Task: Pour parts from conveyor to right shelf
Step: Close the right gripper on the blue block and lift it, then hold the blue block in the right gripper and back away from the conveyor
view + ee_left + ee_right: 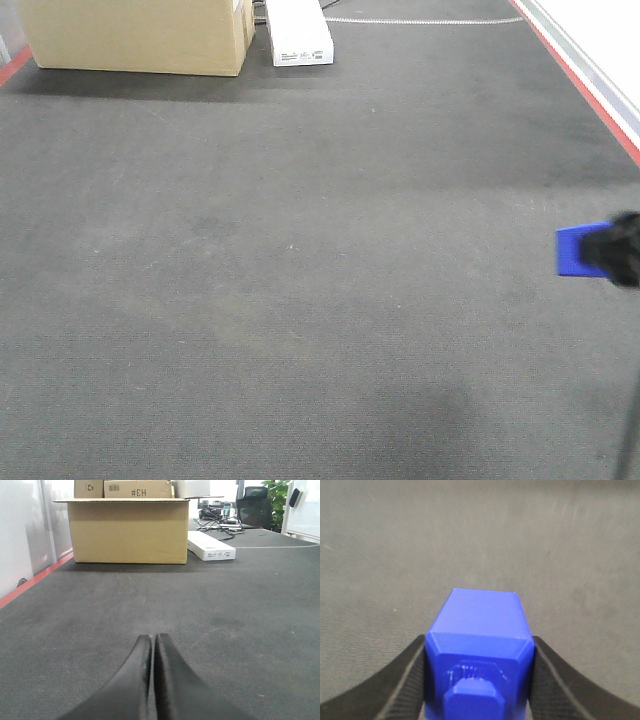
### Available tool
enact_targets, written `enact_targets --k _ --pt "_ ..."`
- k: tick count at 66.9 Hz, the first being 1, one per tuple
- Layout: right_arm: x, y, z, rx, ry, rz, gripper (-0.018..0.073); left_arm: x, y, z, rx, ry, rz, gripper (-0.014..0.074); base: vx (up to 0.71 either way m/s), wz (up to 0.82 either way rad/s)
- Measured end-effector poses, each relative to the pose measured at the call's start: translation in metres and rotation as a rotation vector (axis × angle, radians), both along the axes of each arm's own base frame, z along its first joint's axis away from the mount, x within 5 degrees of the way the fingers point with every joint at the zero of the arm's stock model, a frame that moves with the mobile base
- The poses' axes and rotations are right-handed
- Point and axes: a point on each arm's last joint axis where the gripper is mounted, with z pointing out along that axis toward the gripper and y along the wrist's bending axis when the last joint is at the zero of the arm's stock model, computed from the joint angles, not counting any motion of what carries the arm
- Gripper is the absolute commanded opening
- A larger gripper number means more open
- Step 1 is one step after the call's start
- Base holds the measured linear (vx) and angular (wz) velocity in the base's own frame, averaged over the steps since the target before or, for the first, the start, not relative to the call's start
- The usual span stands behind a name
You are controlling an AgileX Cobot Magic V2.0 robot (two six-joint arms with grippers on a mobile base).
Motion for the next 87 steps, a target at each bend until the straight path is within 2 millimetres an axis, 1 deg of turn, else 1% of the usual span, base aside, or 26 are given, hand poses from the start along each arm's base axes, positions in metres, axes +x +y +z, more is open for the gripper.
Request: enact_targets --k 11,21,22,29,35,40,48,59,70,87 --pt "-0.046 0.001 0.005 0.035 -0.173 -0.003 -0.0009 0.000 0.000 0.000 0.000 0.000 0.000 -0.0006 0.00 0.00" --pt "-0.087 0.001 0.003 0.048 -0.324 -0.006 -0.0009 0.000 0.000 0.000 0.000 0.000 0.000 -0.0006 0.00 0.00" --pt "-0.089 0.001 0.003 0.050 -0.329 -0.006 -0.0009 0.000 0.000 0.000 0.000 0.000 0.000 -0.0006 0.00 0.00" --pt "-0.110 0.001 -0.008 0.048 -0.387 0.004 -0.0009 0.000 0.000 0.000 0.000 0.000 0.000 -0.0006 0.00 0.00" --pt "-0.125 0.001 -0.024 0.009 -0.420 0.026 -0.0009 0.000 0.000 0.000 0.000 0.000 0.000 -0.0006 0.00 0.00" --pt "-0.132 0.001 -0.039 -0.029 -0.436 0.045 -0.0009 0.000 0.000 0.000 0.000 0.000 0.000 -0.0006 0.00 0.00" --pt "-0.141 0.000 -0.055 -0.038 -0.520 0.041 -0.0009 0.000 0.000 0.000 0.000 0.000 0.000 -0.0006 0.00 0.00" --pt "-0.144 -0.002 -0.062 -0.040 -0.633 0.016 -0.0009 0.000 0.000 0.000 0.000 0.000 0.000 -0.0006 0.00 0.00" --pt "-0.143 -0.002 -0.066 -0.031 -0.621 0.016 -0.0009 0.000 0.000 0.000 0.000 0.000 0.000 -0.0006 0.00 0.00" --pt "-0.143 -0.002 -0.067 -0.031 -0.620 0.016 -0.0009 0.000 0.000 0.000 0.000 0.000 0.000 -0.0006 0.00 0.00"
